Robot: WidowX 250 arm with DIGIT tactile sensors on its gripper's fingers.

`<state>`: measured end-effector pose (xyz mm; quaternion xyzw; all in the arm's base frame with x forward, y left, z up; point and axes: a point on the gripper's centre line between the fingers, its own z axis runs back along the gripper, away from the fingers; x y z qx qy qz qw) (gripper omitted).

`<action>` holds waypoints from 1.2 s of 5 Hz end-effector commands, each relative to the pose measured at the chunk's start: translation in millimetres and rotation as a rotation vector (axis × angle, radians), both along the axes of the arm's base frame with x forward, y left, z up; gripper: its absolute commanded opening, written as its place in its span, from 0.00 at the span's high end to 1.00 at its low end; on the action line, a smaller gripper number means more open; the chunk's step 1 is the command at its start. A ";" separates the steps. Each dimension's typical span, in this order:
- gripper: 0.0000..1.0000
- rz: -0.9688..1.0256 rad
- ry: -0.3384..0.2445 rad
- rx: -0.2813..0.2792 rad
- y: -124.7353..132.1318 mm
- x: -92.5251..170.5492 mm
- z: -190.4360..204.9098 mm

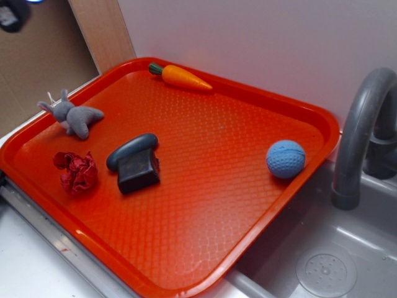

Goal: Grab the blue ball.

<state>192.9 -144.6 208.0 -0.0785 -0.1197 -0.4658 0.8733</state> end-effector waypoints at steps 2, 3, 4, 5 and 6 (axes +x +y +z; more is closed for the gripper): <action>0.00 -0.674 -0.050 -0.013 -89.1 22.6 -12.5; 0.00 -0.694 0.028 0.025 -121.3 27.1 -26.0; 0.00 -0.661 0.063 0.027 -144.6 31.1 -38.0; 0.00 -0.639 0.109 0.007 -168.5 33.7 -54.4; 0.00 -0.519 0.145 0.014 -187.8 41.5 -71.5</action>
